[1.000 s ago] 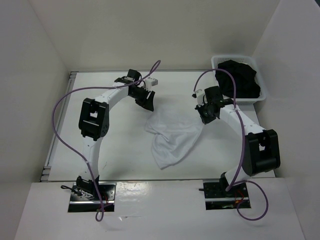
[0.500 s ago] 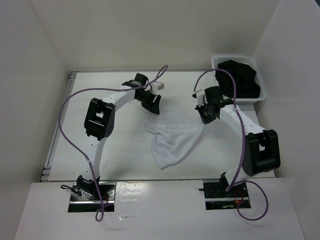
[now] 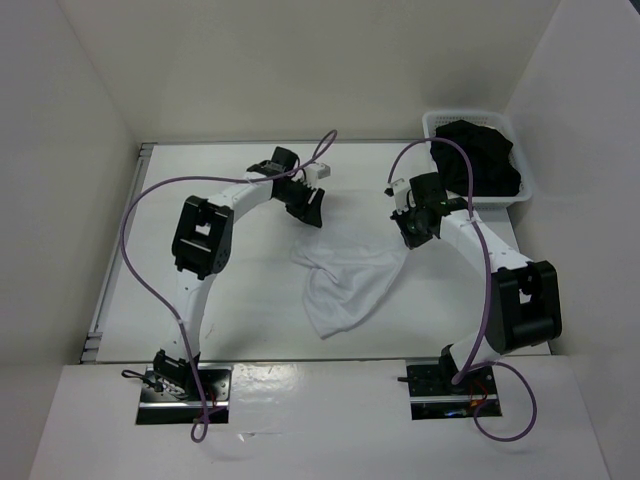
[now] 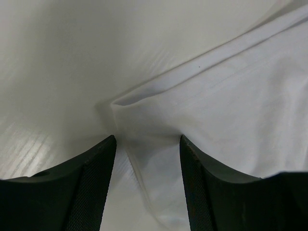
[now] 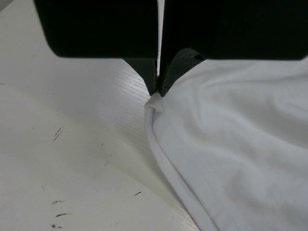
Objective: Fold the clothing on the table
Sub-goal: Flatten the skirt out
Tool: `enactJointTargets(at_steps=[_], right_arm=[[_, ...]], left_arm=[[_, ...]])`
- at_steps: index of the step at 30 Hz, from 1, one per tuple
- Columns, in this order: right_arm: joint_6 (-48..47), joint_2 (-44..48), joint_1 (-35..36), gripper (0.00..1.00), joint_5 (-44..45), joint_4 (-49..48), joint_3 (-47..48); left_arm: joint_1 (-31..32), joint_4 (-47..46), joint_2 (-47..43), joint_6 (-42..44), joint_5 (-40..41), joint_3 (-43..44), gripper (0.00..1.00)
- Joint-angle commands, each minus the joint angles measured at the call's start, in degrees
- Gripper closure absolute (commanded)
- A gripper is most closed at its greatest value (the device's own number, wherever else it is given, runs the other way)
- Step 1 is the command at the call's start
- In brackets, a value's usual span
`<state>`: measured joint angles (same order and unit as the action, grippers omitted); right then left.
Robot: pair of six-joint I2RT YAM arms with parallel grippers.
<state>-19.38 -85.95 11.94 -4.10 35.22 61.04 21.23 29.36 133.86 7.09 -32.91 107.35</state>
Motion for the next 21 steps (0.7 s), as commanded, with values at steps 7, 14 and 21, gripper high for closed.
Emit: enactJointTargets(at_steps=[7,14,21], right_arm=[[-0.22,2.46,-0.34,1.00,-0.56,0.20,-0.39],[-0.22,2.46,-0.34,1.00,-0.56,0.20,-0.39],[-0.22,3.59,-0.34,1.00,0.66,0.20,0.66]], left_arm=[[0.38,0.34,3.95,-0.15,-1.81,2.78,0.47],[1.44,0.34,2.73,-0.15,-2.34,-1.87,1.00],[0.57,0.86,-4.74,-0.68,-2.51,-5.49,1.00]])
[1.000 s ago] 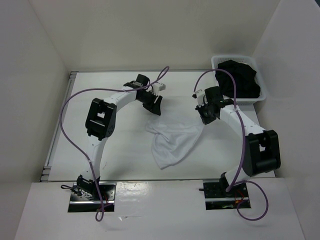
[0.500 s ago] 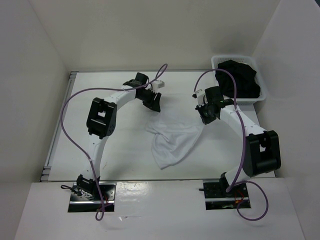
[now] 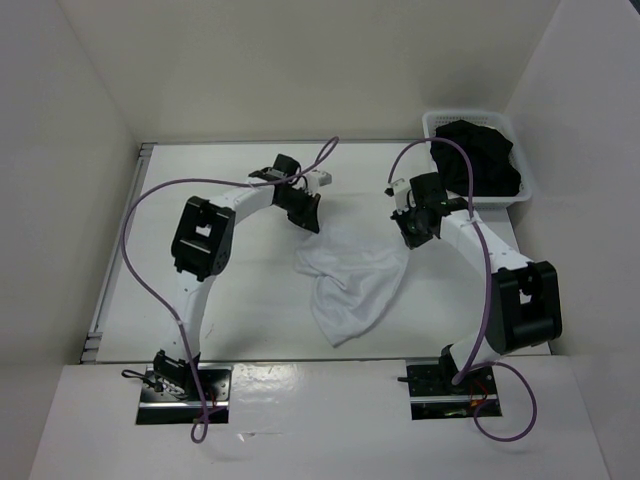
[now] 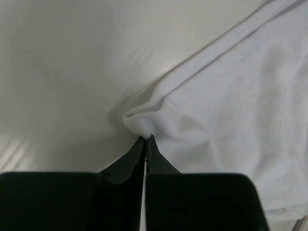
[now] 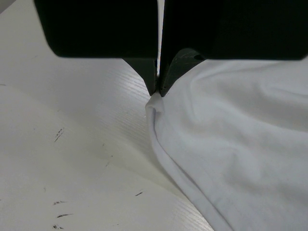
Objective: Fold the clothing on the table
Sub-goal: Flatten the skirt out
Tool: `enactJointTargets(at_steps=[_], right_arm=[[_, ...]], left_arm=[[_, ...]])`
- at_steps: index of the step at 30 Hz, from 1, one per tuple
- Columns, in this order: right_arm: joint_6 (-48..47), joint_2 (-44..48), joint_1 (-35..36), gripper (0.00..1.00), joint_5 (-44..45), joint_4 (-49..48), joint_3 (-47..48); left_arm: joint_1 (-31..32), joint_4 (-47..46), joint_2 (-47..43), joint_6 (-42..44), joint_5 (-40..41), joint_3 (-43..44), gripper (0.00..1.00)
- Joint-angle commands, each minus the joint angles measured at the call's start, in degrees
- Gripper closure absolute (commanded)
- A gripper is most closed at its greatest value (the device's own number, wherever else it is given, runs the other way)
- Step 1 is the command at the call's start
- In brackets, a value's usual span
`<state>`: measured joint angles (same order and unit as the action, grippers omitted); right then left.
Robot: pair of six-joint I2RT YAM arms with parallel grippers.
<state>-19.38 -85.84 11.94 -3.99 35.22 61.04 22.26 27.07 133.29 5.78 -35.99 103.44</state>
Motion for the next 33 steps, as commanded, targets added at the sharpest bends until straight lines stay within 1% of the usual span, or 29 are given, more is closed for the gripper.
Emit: enactJointTargets(at_steps=[1,2,4,5,7,8,10,11,16,17,20,21,22,23,24,25,27,28,30,31,32,33], right_arm=[[-0.75,3.49,-0.34,1.00,1.08,0.20,1.36],[-1.27,4.10,-0.34,1.00,2.13,0.89,2.85],[-1.89,4.63,-0.34,1.00,3.54,1.60,4.78],[-1.89,4.63,-0.34,1.00,4.25,1.60,7.14],[-3.03,5.16,-0.34,1.00,4.25,3.00,9.88],[-3.04,5.16,0.18,1.00,4.25,3.01,13.02],[-3.56,5.68,0.18,1.00,3.56,4.85,16.55],[-3.56,5.69,0.71,1.00,2.94,4.86,19.97],[-2.95,6.74,0.71,1.00,-1.19,7.40,27.89],[-2.95,7.52,0.71,1.00,-3.20,7.93,28.52],[-2.95,9.02,0.71,1.00,-6.90,10.20,31.07],[-2.95,9.03,0.71,1.00,-9.61,11.17,31.77],[-2.95,9.55,0.71,1.00,-11.20,12.23,33.17],[-3.64,9.55,0.71,1.00,-12.78,14.33,33.79],[-4.35,10.08,0.71,1.00,-16.28,15.22,33.80],[-4.35,10.86,0.71,1.00,-18.14,16.01,34.58],[-6.19,12.44,0.71,1.00,-21.92,18.46,34.59],[-6.72,12.45,0.71,1.00,-24.90,19.17,34.59],[-8.13,13.94,0.71,1.00,-27.20,21.36,33.89],[-8.74,15.08,0.71,1.00,-29.04,21.99,33.28],[-9.27,15.61,0.71,1.00,-30.01,22.69,33.27],[-9.80,16.14,0.71,1.00,-30.81,23.83,32.66]], left_arm=[[-1.25,3.86,-5.66,0.11,1.26,-0.53,1.00],[-3.43,5.52,-8.72,0.11,1.79,0.26,1.00],[-5.99,7.46,-11.90,-0.51,2.41,3.59,1.00],[-7.31,8.52,-14.96,-0.51,2.94,5.00,1.00],[-10.90,11.86,-17.97,-0.51,4.78,7.56,1.00],[-11.88,13.26,-21.29,-0.51,5.57,8.87,1.00],[-13.99,14.41,-24.56,0.19,8.47,8.89,1.00],[-14.00,14.41,-28.05,0.20,9.35,8.89,1.00],[-14.70,14.41,-38.62,1.34,13.39,3.72,1.00],[-14.70,14.41,-41.94,1.86,13.92,2.83,1.00],[-14.18,15.11,-47.92,2.56,15.16,0.11,1.00],[-14.18,15.99,-49.26,3.09,15.16,-0.51,1.00],[-14.18,16.00,-51.97,3.62,14.64,-1.21,1.00],[-15.65,16.78,-53.47,4.67,13.85,-2.09,1.00],[-16.37,17.31,-55.06,4.68,13.06,-4.36,1.00],[-17.07,17.31,-58.47,5.37,12.35,-5.60,1.00],[-18.56,17.84,-62.00,6.60,11.11,-8.33,1.00],[-18.57,17.84,-65.58,6.61,10.42,-11.12,1.00],[-20.06,18.37,-69.12,7.13,9.01,-14.04,1.00],[-20.59,18.98,-72.35,7.14,8.48,-15.36,1.00],[-20.59,18.98,-73.87,7.14,7.35,-17.98,1.00],[-21.98,18.98,-75.27,7.14,6.73,-19.23,1.00]])
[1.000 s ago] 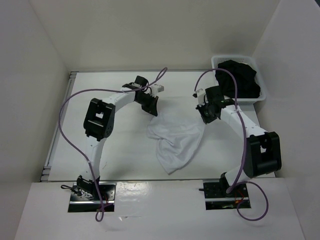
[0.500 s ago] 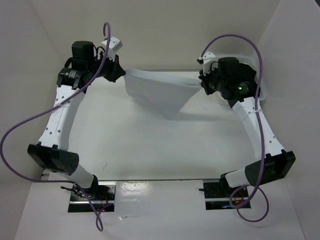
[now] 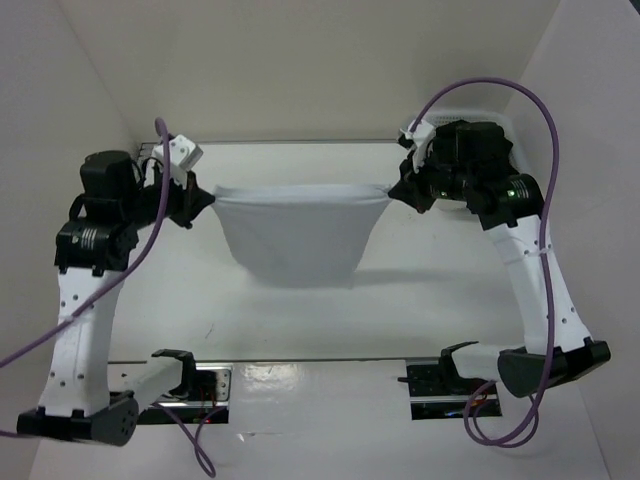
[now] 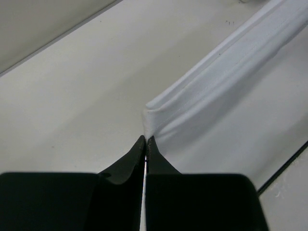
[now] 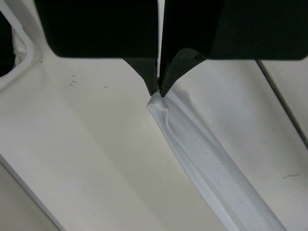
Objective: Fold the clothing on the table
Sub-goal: Flatten the skirt out
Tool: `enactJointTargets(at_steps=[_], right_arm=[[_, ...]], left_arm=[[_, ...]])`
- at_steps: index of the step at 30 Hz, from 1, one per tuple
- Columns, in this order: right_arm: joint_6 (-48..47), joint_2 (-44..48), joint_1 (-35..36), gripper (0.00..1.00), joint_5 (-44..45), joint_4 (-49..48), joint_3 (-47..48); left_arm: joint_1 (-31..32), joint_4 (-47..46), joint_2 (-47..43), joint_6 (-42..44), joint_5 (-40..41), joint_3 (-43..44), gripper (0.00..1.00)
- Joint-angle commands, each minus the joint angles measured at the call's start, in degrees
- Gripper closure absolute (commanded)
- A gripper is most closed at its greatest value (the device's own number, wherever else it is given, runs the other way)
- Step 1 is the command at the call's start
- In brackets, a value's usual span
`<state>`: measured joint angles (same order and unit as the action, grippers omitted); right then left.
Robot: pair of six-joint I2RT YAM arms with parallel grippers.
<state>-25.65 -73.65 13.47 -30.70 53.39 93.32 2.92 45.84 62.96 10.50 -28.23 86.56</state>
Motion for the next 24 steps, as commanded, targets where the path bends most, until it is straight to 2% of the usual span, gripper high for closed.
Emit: enactJointTargets(at_steps=[1,6,11,17,20,24], right_arm=[[-4.31,4.73,-0.82,1.00,-5.67,5.68,0.37],[-4.85,5.36,-1.43,1.00,-7.45,5.42,-3.04],[-0.90,1.94,-1.43,1.00,-4.38,-0.99,-8.58],[2.17,-5.43,-1.43,1.00,0.81,-10.13,-15.61],[3.41,-9.40,-1.43,1.00,3.27,-14.87,-16.24],[4.46,-19.74,0.32,1.00,9.76,-18.93,-14.05]], left_arm=[[-2.65,0.73,-7.30,2.94,-1.04,-3.50,1.00],[-4.94,1.26,-10.14,2.95,-5.69,-7.81,1.00],[-5.47,-0.67,-4.96,1.19,-6.31,-10.97,1.00],[-4.86,-5.67,4.18,0.04,-6.14,-14.57,1.00],[-4.33,-9.71,12.33,-0.75,-4.30,-15.64,0.97],[-3.80,-14.72,22.36,-2.59,-2.71,-14.93,0.94]])
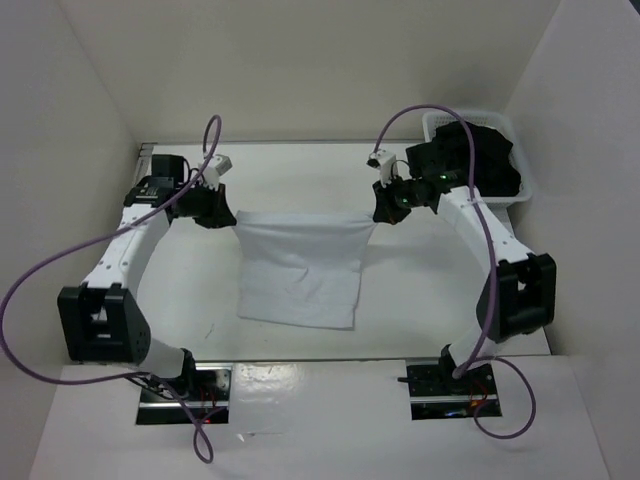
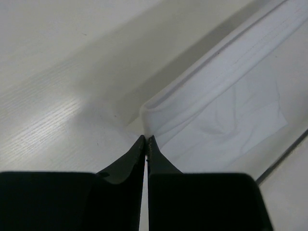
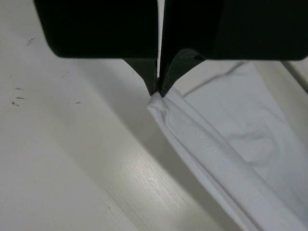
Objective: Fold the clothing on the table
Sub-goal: Flatten the skirt out
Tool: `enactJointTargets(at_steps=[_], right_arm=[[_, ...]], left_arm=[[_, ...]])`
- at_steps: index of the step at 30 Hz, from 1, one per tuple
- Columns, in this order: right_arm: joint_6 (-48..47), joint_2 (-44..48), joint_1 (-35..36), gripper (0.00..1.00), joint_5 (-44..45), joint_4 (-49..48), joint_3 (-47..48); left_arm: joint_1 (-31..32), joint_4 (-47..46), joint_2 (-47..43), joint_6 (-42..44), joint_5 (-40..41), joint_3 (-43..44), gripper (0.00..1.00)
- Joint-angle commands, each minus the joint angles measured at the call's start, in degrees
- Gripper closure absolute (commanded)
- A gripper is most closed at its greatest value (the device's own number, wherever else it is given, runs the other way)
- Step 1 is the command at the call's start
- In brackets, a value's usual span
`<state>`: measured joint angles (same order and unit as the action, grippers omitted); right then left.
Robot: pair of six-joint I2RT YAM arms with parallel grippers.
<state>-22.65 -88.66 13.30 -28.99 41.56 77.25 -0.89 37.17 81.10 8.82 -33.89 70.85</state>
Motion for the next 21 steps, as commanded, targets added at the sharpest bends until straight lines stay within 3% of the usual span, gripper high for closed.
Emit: enactJointTargets(at_steps=[1,9,18,21], right_arm=[[1.47,-6.42,1.19,1.00,8.08,-7.11,3.85],[1.47,-21.01,5.16,1.00,15.54,-11.77,12.03],[1.47,-30.42,5.16,1.00,22.13,-14.92,20.82],[2.70,-32.18,5.68,0.97,30.11,-15.89,21.62]], left_arm=[[0.01,-6.92,6.07,-0.91,3.73,1.56,0.93],[0.01,-10.10,24.78,-3.10,5.59,14.02,0.79],[0.01,-11.94,30.96,-5.13,7.79,22.40,0.62],[0.01,-11.94,30.96,-6.53,7.79,22.06,0.61]])
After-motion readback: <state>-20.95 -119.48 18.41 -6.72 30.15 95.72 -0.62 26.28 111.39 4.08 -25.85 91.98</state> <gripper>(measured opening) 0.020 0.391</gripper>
